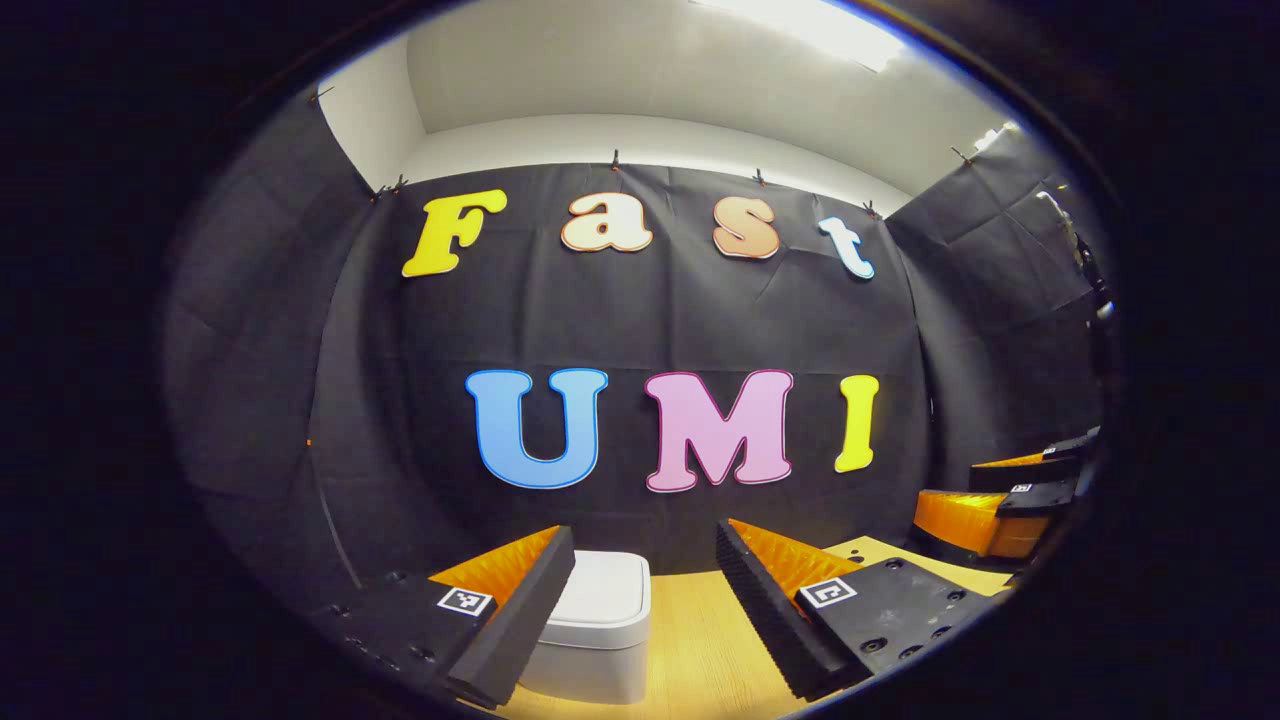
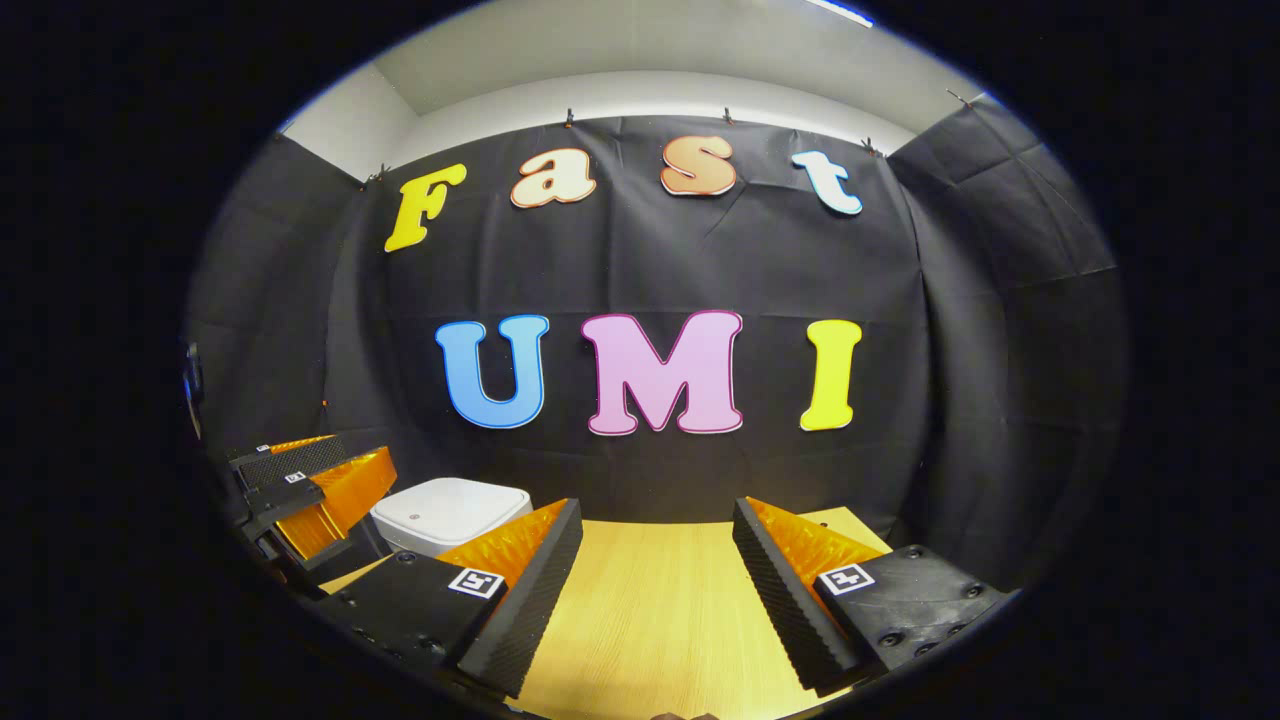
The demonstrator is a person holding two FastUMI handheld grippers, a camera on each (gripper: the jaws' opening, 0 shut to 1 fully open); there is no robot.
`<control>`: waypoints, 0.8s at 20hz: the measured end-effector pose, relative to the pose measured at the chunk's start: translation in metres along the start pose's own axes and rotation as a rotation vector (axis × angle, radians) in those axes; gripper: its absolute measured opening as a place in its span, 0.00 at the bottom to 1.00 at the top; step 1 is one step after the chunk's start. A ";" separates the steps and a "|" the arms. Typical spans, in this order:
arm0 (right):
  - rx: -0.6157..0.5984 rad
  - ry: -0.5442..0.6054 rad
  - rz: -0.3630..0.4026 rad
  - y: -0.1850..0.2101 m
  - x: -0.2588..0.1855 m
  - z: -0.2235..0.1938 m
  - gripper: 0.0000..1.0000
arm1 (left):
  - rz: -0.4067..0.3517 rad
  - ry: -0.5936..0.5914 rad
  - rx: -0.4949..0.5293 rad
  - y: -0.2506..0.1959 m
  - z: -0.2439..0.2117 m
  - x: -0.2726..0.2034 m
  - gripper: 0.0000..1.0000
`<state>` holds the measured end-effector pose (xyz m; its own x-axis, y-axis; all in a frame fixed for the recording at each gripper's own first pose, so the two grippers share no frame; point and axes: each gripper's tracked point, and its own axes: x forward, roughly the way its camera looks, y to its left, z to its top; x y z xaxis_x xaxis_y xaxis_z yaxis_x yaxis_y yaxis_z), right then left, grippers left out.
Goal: Press the lid of the desktop garbage bin to open it, pick up the crumpled paper on the desktop and throw it into the bin, then pick up the pop can on the desktop and drop it into the bin, and finally close the garbage bin lid.
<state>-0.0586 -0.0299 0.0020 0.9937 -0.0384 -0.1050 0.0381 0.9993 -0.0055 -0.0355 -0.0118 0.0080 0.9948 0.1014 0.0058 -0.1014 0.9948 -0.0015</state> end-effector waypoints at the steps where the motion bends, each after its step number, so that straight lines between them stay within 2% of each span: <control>1: -0.004 -0.007 0.004 0.003 -0.005 -0.001 0.98 | 0.010 0.005 -0.007 0.004 -0.002 -0.003 0.95; 8: -0.012 -0.027 -0.006 0.005 -0.019 0.002 0.98 | 0.018 0.046 -0.033 0.012 -0.017 -0.014 0.98; 16: 0.001 -0.001 -0.016 0.001 -0.023 -0.010 0.98 | -0.027 0.034 -0.015 -0.002 -0.016 -0.020 0.97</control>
<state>-0.0825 -0.0279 -0.0055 0.9931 -0.0547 -0.1037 0.0543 0.9985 -0.0063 -0.0549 -0.0163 -0.0078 0.9969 0.0738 -0.0278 -0.0743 0.9971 -0.0172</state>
